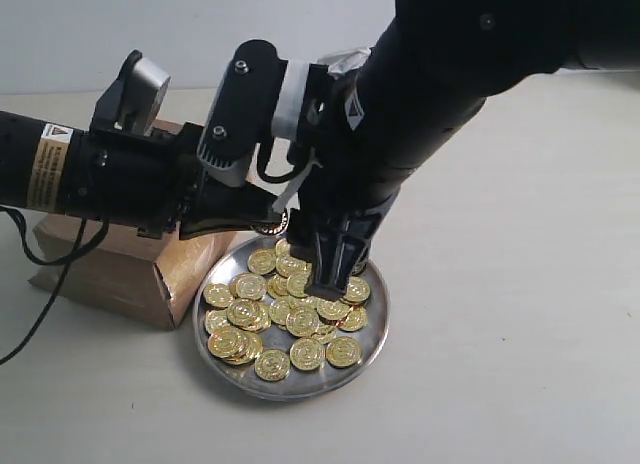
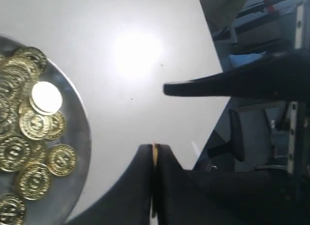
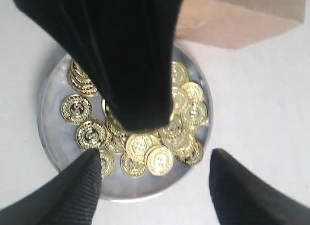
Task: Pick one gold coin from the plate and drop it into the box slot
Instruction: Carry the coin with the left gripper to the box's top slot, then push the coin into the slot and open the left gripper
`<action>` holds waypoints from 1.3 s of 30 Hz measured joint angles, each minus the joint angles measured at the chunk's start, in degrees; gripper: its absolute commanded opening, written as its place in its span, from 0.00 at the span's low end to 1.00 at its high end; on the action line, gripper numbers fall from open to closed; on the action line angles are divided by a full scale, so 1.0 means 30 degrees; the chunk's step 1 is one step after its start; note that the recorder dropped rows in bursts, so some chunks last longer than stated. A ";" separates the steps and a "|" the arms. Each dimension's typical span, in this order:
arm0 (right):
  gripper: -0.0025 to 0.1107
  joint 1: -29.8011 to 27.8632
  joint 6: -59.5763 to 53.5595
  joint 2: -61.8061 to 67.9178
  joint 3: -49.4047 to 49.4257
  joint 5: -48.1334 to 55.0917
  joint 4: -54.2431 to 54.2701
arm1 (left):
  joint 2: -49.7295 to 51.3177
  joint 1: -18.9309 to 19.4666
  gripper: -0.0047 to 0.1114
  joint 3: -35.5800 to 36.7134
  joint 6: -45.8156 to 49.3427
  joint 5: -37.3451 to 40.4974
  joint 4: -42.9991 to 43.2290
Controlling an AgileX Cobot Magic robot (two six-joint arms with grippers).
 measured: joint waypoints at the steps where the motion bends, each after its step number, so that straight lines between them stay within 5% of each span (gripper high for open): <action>1: 0.38 0.0000 0.1422 -0.0159 0.0000 0.0469 -0.0747 | -0.0120 0.0000 0.04 -0.0296 -0.0308 0.0814 0.0934; 5: 0.02 0.0000 0.3501 -0.0733 0.0000 0.1510 -0.1132 | -0.0910 0.0000 0.04 -0.0915 -0.0556 0.2998 0.2188; 19: 0.02 0.0000 0.6142 -0.1589 0.2689 0.2324 -0.1171 | -0.3202 0.0000 0.04 -0.1358 0.3864 1.5143 0.2391; 39: 0.02 0.0000 0.6461 -0.1589 0.2689 0.1969 -0.1097 | 0.0328 0.0000 0.04 -0.0359 0.5853 1.6912 0.2391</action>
